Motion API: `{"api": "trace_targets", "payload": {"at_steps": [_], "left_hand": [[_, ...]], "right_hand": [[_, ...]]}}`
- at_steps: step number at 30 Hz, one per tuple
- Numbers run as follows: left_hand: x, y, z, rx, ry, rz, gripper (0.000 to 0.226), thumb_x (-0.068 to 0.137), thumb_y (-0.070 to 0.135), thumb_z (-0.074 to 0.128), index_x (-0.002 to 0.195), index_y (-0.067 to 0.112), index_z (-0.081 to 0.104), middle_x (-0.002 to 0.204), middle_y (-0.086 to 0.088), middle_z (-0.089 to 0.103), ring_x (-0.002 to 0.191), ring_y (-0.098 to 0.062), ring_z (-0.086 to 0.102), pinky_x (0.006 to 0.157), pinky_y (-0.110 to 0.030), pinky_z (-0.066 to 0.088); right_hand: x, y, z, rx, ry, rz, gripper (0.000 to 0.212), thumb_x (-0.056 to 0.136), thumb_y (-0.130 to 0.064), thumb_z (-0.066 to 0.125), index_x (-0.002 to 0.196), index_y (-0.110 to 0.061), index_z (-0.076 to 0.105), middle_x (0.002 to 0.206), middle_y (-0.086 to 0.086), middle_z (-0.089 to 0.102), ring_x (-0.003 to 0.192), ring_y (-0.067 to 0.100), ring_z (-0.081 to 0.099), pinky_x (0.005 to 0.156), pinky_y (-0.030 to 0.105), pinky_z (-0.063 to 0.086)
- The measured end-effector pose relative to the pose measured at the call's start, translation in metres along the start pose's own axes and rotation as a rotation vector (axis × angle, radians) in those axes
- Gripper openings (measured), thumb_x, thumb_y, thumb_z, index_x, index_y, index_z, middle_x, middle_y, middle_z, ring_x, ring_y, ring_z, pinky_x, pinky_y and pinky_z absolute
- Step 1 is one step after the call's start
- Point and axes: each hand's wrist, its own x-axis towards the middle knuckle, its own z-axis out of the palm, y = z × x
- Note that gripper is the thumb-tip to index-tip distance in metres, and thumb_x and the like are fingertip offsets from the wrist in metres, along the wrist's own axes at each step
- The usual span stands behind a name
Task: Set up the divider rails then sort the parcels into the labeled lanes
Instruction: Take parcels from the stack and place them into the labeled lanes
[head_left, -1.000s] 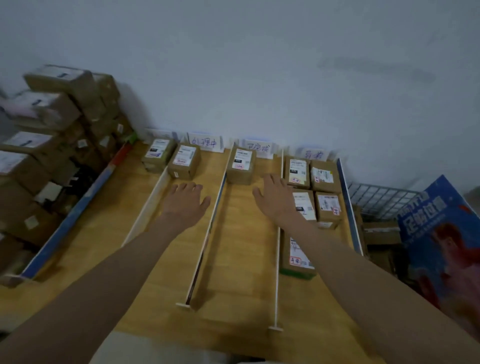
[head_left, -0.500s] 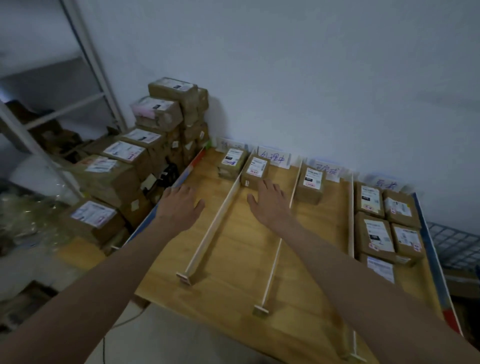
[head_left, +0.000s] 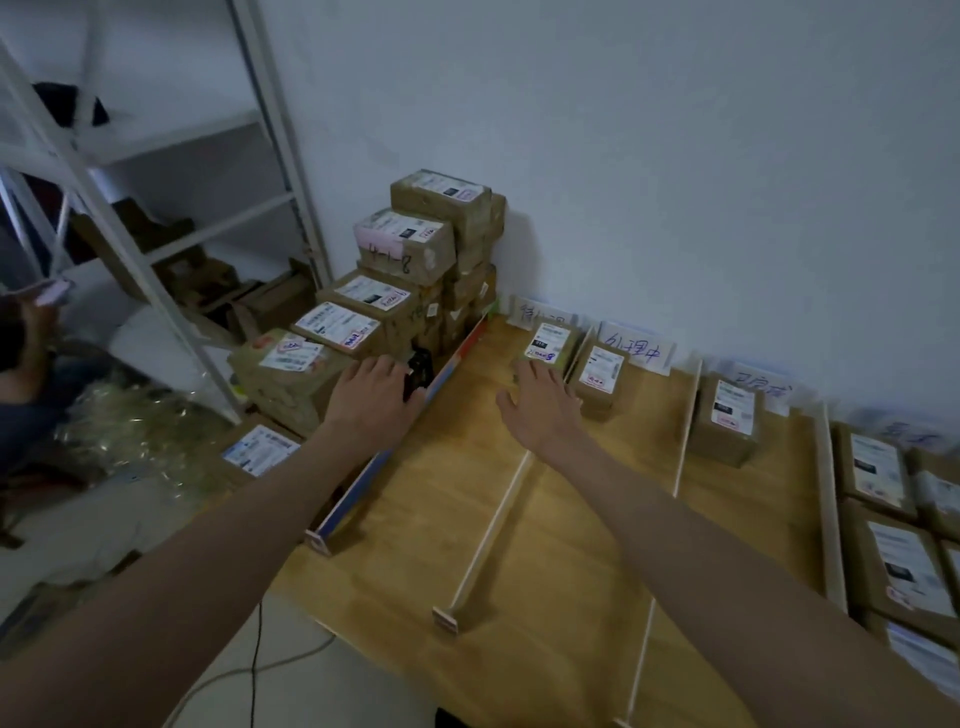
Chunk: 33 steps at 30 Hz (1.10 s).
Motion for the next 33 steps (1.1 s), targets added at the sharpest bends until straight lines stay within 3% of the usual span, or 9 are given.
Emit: {"api": "trace_targets", "payload": {"at_steps": [6,12,18,27,33], "left_hand": [[0.051,-0.044,-0.006,0.079,-0.008,-0.002,0.052,0.102,0.049,0.028,0.133,0.014,0.051,0.138,-0.008,0.052,0.131,-0.026,0.044,0.114,-0.045,0.029],[0.105,-0.089,-0.009,0.085,0.012,-0.038,0.057,0.103,0.048,0.028,0.147,0.015,0.041,0.152,-0.008,0.042,0.139,-0.026,0.038,0.117,-0.046,0.024],[0.168,-0.132,-0.019,0.062,-0.001,-0.036,0.058,0.102,0.05,0.028,0.143,0.014,0.043,0.145,-0.012,0.048,0.133,-0.031,0.044,0.115,-0.049,0.029],[0.271,-0.177,-0.037,0.031,0.091,0.142,0.05,0.101,0.043,0.033,0.134,0.008,0.049,0.129,-0.014,0.056,0.117,-0.032,0.055,0.102,-0.048,0.04],[0.335,-0.203,-0.04,-0.106,0.071,0.173,0.054,0.101,0.042,0.035,0.139,0.004,0.045,0.138,-0.019,0.049,0.125,-0.036,0.047,0.103,-0.047,0.037]], "right_hand": [[0.056,-0.028,0.014,0.023,-0.021,-0.015,0.037,0.101,-0.038,0.041,0.129,-0.013,0.046,0.133,0.01,0.052,0.125,0.031,0.048,0.105,0.046,0.039],[0.112,-0.051,0.015,0.075,-0.03,0.01,0.044,0.101,-0.037,0.039,0.138,-0.014,0.042,0.139,0.01,0.049,0.128,0.032,0.045,0.102,0.045,0.039],[0.158,-0.076,0.013,0.101,-0.017,0.072,0.043,0.101,-0.037,0.04,0.136,-0.013,0.044,0.141,0.012,0.047,0.132,0.034,0.042,0.106,0.046,0.038],[0.226,-0.128,0.012,0.205,0.067,0.255,0.047,0.101,-0.037,0.043,0.139,-0.01,0.044,0.139,0.014,0.049,0.128,0.033,0.046,0.105,0.049,0.042],[0.268,-0.158,0.014,0.252,0.104,0.347,0.049,0.103,-0.038,0.04,0.141,-0.008,0.04,0.137,0.015,0.048,0.125,0.033,0.048,0.101,0.047,0.044]]}}
